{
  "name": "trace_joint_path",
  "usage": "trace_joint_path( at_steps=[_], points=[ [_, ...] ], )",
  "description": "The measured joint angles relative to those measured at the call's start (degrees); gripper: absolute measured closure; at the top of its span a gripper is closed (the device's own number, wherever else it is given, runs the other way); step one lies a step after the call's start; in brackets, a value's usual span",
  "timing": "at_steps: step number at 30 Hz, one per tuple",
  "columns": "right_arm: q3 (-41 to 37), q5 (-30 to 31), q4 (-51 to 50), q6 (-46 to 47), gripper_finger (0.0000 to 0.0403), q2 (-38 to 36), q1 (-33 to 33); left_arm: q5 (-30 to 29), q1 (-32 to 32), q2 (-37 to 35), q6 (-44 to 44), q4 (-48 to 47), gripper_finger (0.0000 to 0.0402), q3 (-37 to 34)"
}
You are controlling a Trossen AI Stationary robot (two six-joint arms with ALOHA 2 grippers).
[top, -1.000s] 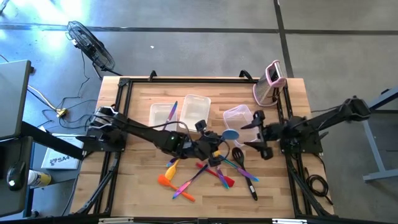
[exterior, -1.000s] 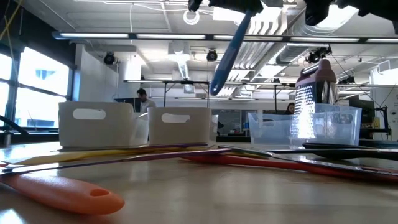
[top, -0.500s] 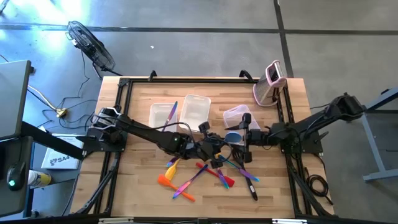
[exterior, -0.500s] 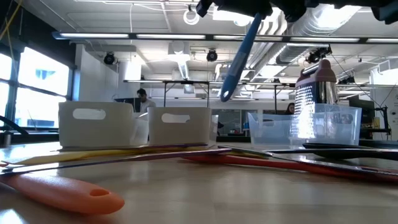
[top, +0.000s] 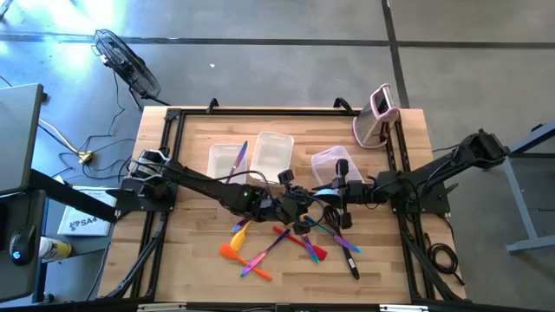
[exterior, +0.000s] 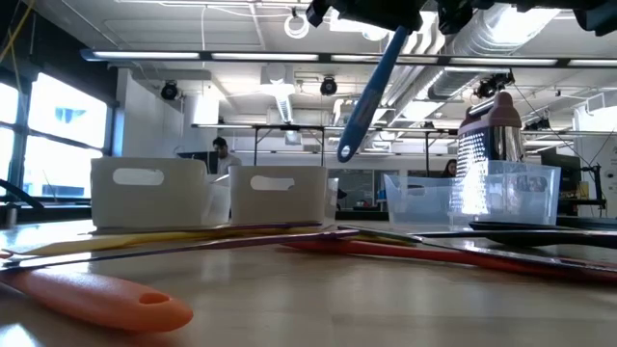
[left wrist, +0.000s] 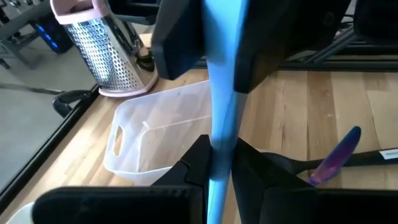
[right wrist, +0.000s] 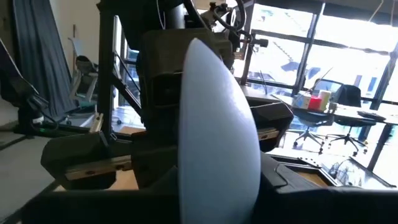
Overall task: Pick & Place Kitchen Items
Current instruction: Put the blue serving spoon into the transparent bin
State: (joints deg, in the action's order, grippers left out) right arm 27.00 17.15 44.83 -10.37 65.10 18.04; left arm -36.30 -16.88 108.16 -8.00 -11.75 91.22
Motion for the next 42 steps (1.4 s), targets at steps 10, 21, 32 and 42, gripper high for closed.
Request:
trace_joint_path(
  at_steps=[10, 21, 32, 42],
  points=[
    [-0.2, 1.05, -2.27, -1.63, 0.0346, -0.73, 0.1, 2.4, -0.04, -0.13, -1.38, -2.02, 0.027, -0.02],
    [-0.15, 20.03, -15.24, -10.36, 0.0346, -15.35, 6.08, 12.22, -2.61, -3.82, -4.74, -6.22, 0.0201, 0.0],
    [-0.15, 31.69, -34.49, -2.47, 0.0346, -27.63, 10.75, 11.16, -5.38, -4.81, -11.3, -18.33, 0.02, 0.0],
    [-0.15, 29.14, -34.65, 3.7, 0.0346, -30.33, 10.85, 10.81, -5.29, -4.81, -12.03, -19.32, 0.0199, 0.0]
  ],
)
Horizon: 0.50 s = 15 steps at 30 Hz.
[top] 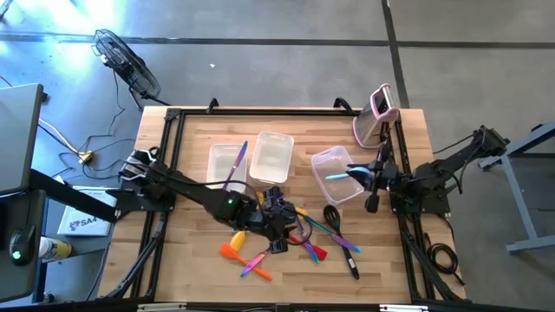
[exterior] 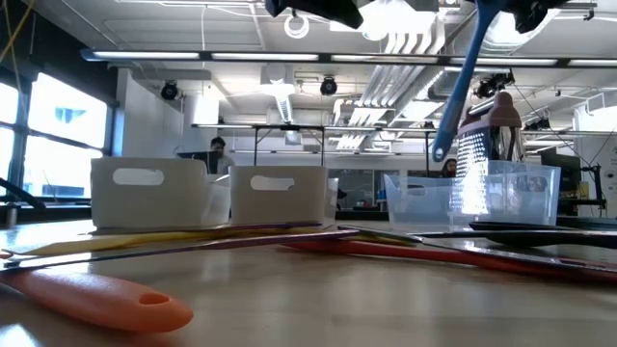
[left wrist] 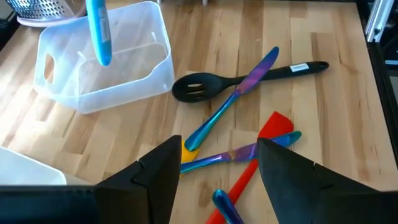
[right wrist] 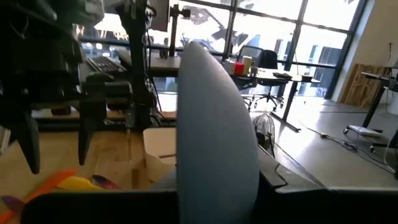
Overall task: Pick & Place Kitchen Items
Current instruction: Put the blue serving spoon into the transparent bin
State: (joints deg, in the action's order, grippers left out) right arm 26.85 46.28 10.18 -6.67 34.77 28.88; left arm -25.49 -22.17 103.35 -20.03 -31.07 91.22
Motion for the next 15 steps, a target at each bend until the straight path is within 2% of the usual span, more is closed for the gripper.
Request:
trace_joint_path(
  at_steps=[5, 9, 12, 15],
  points=[
    [0.09, -3.27, 5.7, -2.77, 0.0346, 0.02, 0.0, -2.81, 0.01, 0.02, 0.36, 0.41, 0.0199, 0.0],
    [0.11, -7.8, 9.51, -2.72, 0.0346, 0.27, 0.0, -10.56, 0.02, 0.04, 3.95, 2.14, 0.0199, -0.02],
    [0.09, -11.97, 13.16, -2.61, 0.0346, 1.08, 0.0, -15.96, 0.02, 0.09, 10.45, 6.17, 0.0199, 0.0],
    [0.09, -15.62, 16.89, -2.59, 0.0346, 2.61, 0.0, -17.54, 0.04, 0.11, 18.91, 12.3, 0.0199, 0.0]
  ],
)
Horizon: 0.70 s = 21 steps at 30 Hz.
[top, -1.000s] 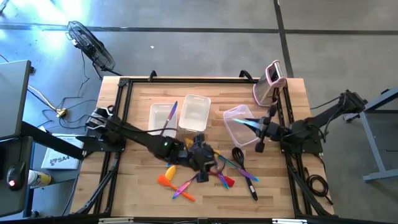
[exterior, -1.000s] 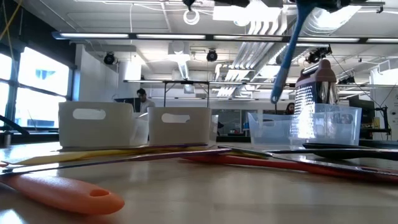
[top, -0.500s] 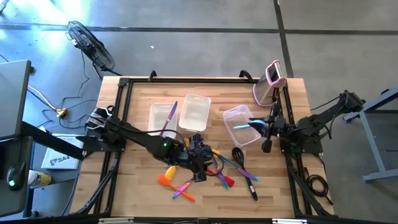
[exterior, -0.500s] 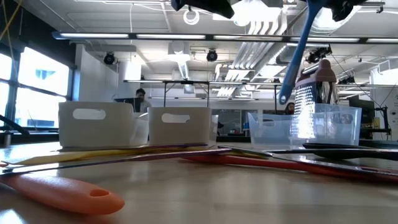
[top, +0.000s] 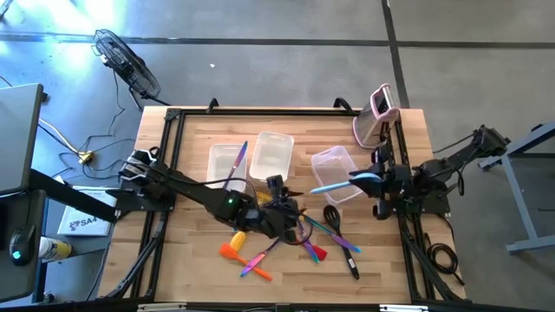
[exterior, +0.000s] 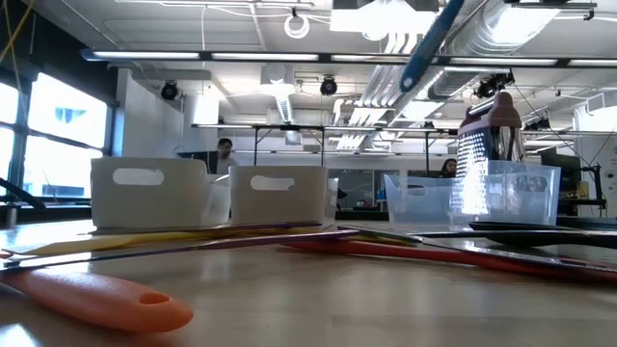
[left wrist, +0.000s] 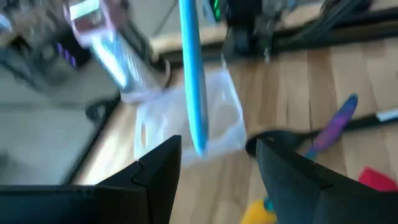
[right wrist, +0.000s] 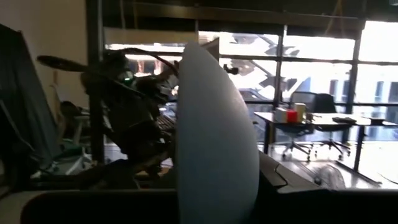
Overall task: Pick & Place Kitchen Items
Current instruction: Put the blue serving spoon into the transparent bin
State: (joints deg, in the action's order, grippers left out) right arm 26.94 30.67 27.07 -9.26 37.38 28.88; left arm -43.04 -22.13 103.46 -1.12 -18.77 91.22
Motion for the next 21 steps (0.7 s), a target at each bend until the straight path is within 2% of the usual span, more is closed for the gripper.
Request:
trace_joint_path(
  at_steps=[4, 7, 16, 21],
  points=[
    [0.0, -4.53, 4.24, 0.0, 0.0346, 2.33, 0.0, 3.1, 0.0, 0.0, 10.75, 6.95, 0.0199, 0.0],
    [0.0, -7.06, 6.69, 0.0, 0.0346, 3.85, 0.0, 4.54, -0.02, 0.0, 14.39, 8.84, 0.0199, 0.0],
    [0.0, -11.62, 12.23, 0.0, 0.0346, 5.5, -0.06, 5.89, 1.24, 1.84, 13.18, 9.66, 0.0199, -0.1],
    [0.0, -11.84, 12.68, 0.07, 0.0346, 6.65, -0.06, 11.03, 3.99, 4.02, 11.37, 9.25, 0.0199, -0.1]
  ],
)
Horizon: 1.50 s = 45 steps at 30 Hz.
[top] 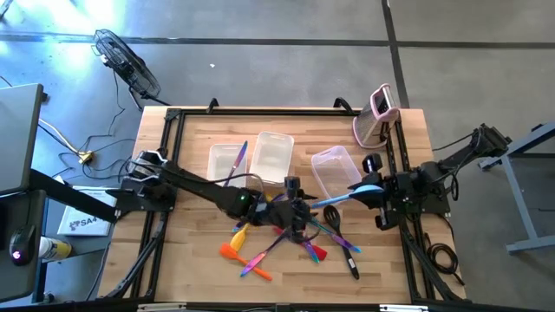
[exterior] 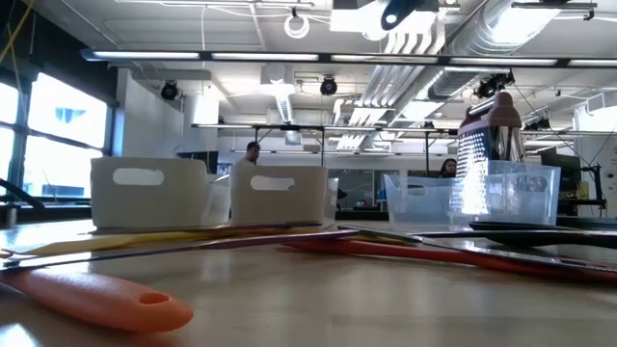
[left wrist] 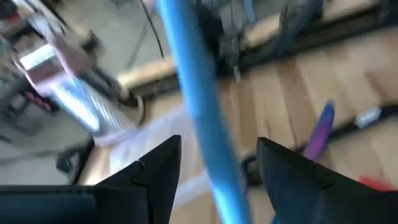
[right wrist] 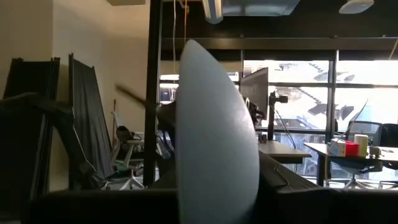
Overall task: Pick & Place Kitchen Items
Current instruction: Put the blue serving spoon into the transparent bin
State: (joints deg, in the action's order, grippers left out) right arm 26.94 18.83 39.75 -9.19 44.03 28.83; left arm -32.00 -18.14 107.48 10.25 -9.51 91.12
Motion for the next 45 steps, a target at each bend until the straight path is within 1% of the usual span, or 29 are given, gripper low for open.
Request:
trace_joint_path(
  at_steps=[2, 4, 6, 8, 11, 12, 19, 21, 25, 27, 30, 33, 36, 42, 45],
  points=[
    [0.0, 0.01, 0.04, -0.04, 0.0346, 0.1, -0.06, 1.26, 0.97, 1.25, -1.48, 0.68, 0.02, 0.12],
    [0.0, -0.17, -0.03, -0.14, 0.0346, 0.13, -0.06, 1.47, 1.48, 1.47, -2.52, -1.4, 0.0205, 0.04],
    [0.0, -0.18, 0.02, -0.24, 0.0346, 0.13, -0.07, 1.64, 1.86, 1.48, -3.35, -1.97, 0.0223, 0.04],
    [0.0, -0.22, -0.13, -0.24, 0.0346, 0.11, -0.07, 3.07, 1.98, 1.47, -4.23, -2.94, 0.026, 0.1],
    [0.0, -0.56, -0.77, -0.43, 0.0346, 0.13, -0.1, 4.27, 1.92, 1.47, -4.76, -4.17, 0.0346, 0.08],
    [0.0, -1.3, -1.02, -1.32, 0.0346, 0.13, -0.06, 4.48, 1.64, 1.47, -5.7, -4.14, 0.036, 0.08],
    [0.0, -1.35, -1.8, -2.14, 0.0346, 0.13, -0.05, 4.58, 1.67, 1.44, -6.23, -5.36, 0.0359, 0.1],
    [0.0, -1.32, -2.11, -1.62, 0.0336, 0.15, -0.05, 4.47, 1.67, 1.44, -6.17, -5.79, 0.0359, 0.1],
    [-0.07, -1.04, -2.19, 4.32, 0.0257, 0.15, -0.05, 3.38, 1.69, 1.42, -5.4, -6.06, 0.0361, 0.1],
    [-0.09, 0.25, -2.15, 6.9, 0.0218, 0.15, -0.07, 3.35, 1.69, 1.42, -5.47, -6.08, 0.0361, 0.1],
    [-0.09, 1.85, -2.11, 5.9, 0.0175, 0.14, -0.04, 3.38, 1.69, 1.42, -5.59, -6.34, 0.0361, 0.1],
    [-0.11, 2.19, -1.32, 1.71, 0.0149, -0.26, 0.5, 3.63, 1.67, 1.42, -5.99, -7.31, 0.0361, 0.1],
    [-0.11, 2.42, 0.31, -0.92, 0.0142, -1.08, 1.4, 3.84, 1.65, 1.41, -6.87, -8.24, 0.0361, 0.1],
    [-0.11, 3.56, 0.43, -3.73, 0.0148, -2.83, 3.21, 2.95, 1.63, 1.4, -7.54, -10.52, 0.0362, 0.1],
    [-0.11, 5.53, 0.41, -7.06, 0.0149, -4.23, 4.9, 2.72, 1.6, 1.12, -9.01, -14.9, 0.0362, 0.1]
  ],
)
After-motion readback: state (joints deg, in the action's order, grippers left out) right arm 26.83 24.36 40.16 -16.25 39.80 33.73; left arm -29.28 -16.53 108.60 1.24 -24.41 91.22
